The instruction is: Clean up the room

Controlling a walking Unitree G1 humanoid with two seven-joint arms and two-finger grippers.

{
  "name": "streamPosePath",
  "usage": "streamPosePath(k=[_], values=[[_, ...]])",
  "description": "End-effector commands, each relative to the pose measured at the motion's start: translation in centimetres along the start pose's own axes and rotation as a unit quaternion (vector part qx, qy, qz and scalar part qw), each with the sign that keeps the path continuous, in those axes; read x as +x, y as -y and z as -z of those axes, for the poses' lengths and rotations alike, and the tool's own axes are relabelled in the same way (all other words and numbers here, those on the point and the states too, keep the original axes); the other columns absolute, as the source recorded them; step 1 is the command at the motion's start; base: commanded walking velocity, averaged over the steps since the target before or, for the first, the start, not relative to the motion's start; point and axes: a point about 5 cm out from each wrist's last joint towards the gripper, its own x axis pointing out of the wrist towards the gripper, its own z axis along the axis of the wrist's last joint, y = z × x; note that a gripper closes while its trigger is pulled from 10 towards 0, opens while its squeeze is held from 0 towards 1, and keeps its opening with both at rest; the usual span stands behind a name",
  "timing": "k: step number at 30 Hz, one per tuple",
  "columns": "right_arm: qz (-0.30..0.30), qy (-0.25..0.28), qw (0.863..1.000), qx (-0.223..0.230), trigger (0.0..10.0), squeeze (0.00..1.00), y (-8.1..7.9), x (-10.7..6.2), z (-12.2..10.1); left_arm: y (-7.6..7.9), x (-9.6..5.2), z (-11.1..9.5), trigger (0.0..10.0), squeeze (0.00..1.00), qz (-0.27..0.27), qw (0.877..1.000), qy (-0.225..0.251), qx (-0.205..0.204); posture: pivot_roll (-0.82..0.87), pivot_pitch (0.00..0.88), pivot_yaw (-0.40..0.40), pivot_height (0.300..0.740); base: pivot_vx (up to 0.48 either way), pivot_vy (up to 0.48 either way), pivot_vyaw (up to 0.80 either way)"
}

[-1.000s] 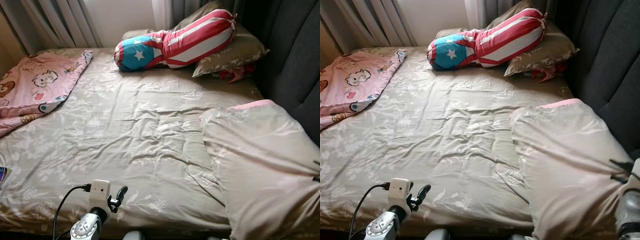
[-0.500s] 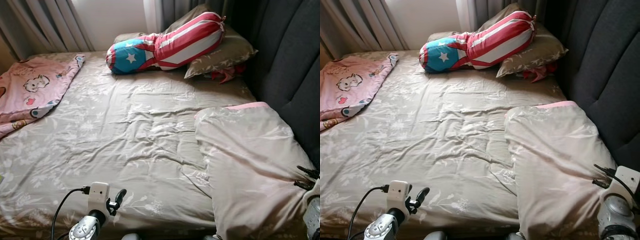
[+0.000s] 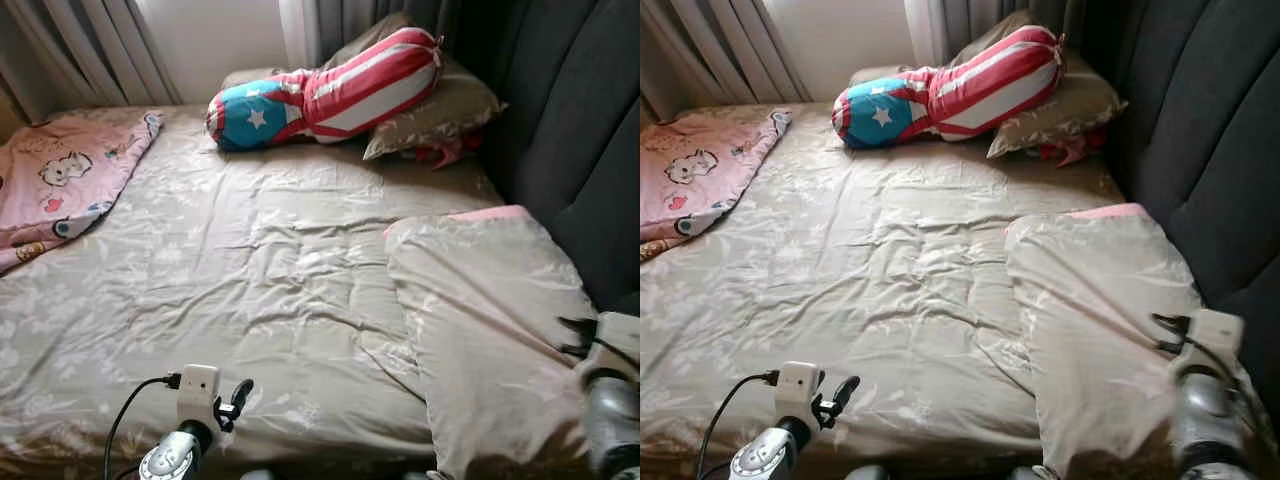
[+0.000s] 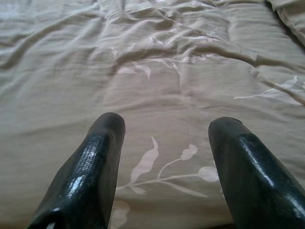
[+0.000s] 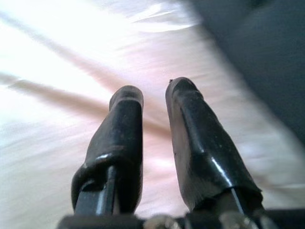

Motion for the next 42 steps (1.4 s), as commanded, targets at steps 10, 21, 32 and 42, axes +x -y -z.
streamPosePath(k=[10, 21, 32, 42], values=[[-0.119, -0.153, 0.981, 0.022, 10.0, 0.00, -7.1, -5.3, 10.7, -2.0, -1.0, 2.9, 10.0, 0.00, -0.092, 0.990, -0.087, -0.063, -0.03, 0.007, 0.002, 0.723, 0.000, 0.000, 0.00], [-0.150, -0.209, 0.966, 0.021, 10.0, 0.00, -9.0, -8.0, 13.9, -1.7, -1.6, 4.8, 10.0, 0.00, -0.094, 0.981, -0.161, -0.050, -0.02, 0.000, 0.019, 0.740, 0.000, 0.000, 0.00], [-0.145, -0.244, 0.959, 0.008, 10.0, 0.00, -9.8, -8.9, 14.9, -2.6, -3.7, 7.2, 10.0, 0.00, -0.102, 0.966, -0.235, -0.023, -0.01, 0.000, 0.023, 0.740, 0.000, 0.000, 0.00], [-0.139, -0.261, 0.955, -0.004, 10.0, 0.00, -9.3, -9.5, 15.7, -3.1, -4.9, 8.2, 10.0, 0.00, -0.110, 0.961, -0.251, -0.026, 0.00, 0.000, 0.004, 0.740, 0.000, 0.000, 0.00]])
